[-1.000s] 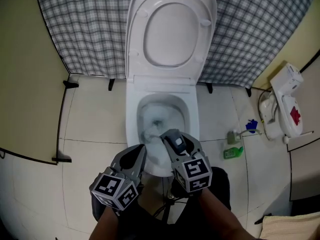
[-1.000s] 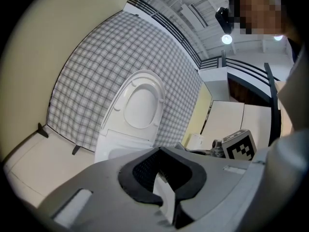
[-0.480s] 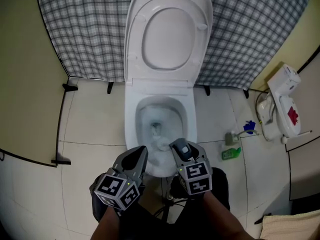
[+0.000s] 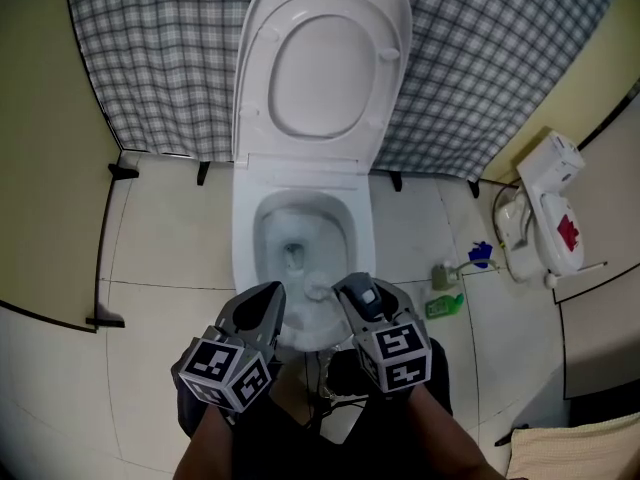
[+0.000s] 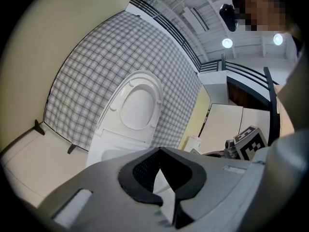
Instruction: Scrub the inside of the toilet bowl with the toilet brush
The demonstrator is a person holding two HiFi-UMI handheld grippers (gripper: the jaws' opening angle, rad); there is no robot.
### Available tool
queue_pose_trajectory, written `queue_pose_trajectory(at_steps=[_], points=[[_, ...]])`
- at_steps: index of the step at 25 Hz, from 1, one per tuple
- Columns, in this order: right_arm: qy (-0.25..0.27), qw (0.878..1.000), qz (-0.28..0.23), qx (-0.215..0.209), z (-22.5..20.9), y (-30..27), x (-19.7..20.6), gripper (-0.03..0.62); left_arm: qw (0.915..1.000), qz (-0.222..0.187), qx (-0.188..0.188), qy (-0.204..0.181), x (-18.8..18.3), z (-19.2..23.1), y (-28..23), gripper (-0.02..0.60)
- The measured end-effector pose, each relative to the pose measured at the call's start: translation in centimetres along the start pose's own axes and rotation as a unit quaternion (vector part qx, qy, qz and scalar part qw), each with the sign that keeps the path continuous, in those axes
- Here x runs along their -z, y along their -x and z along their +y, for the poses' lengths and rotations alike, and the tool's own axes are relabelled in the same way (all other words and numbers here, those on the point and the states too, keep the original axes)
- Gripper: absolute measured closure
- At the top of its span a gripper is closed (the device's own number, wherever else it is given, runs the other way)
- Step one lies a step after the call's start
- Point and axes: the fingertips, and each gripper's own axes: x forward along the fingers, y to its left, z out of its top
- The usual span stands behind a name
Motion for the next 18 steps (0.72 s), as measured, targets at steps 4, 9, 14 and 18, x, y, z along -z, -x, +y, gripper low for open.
queue_pose_trajectory(at_steps=[4,9,14,18], points=[[-0.040,0.997,-0.010,-0.066,3.3,0.1,-1.0,0.395,0.9999,-0.001,-0.005,-0.010,-0.6,-0.6,0.3,0.572],[-0.023,0.996,0.008,-0.083,5.3,0.2,-0.1,0.395,0.9997,-0.004,-0.006,-0.023,-1.4,-1.7,1.2,0.572],[0.002,0.999,0.040,-0.031,2.8,1.1,1.4,0.395,0.9998,-0.009,-0.001,-0.020,-1.8,-2.6,1.8,0.572],[0.019,0.998,0.056,0.028,-0.8,2.4,2.1,0.395,0.9997,-0.008,0.013,-0.017,-1.7,-4.1,1.5,0.572]])
